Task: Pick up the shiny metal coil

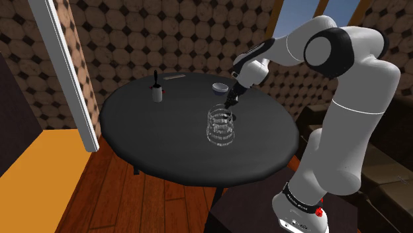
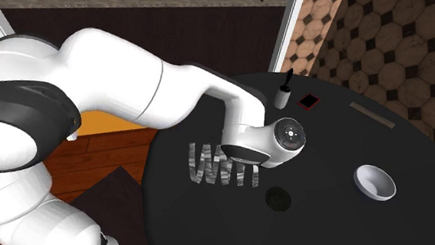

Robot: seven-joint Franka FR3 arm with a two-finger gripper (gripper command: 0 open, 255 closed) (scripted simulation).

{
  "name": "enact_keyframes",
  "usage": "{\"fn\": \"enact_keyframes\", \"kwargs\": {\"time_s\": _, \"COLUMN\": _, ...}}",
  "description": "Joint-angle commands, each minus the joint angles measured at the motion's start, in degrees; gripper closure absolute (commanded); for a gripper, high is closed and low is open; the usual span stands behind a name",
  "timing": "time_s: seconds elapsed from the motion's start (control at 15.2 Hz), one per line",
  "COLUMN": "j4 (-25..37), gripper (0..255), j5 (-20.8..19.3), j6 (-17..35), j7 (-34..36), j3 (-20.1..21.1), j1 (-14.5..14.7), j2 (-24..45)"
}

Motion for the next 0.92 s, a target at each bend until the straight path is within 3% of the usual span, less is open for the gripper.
{"fn": "enact_keyframes", "kwargs": {"time_s": 0.0, "j4": 0.6, "gripper": 255, "j5": -1.8, "j6": -0.8, "j7": 1.6, "j3": -0.5, "j1": 0.4, "j2": -1.2}}
{"fn": "enact_keyframes", "kwargs": {"time_s": 0.73, "j4": 3.2, "gripper": 255, "j5": -11.5, "j6": -5.2, "j7": 10.1, "j3": -1.6, "j1": 1.7, "j2": -7.9}}
{"fn": "enact_keyframes", "kwargs": {"time_s": 0.86, "j4": 3.3, "gripper": 255, "j5": -11.6, "j6": -5.3, "j7": 10.2, "j3": -1.6, "j1": 1.6, "j2": -8.0}}
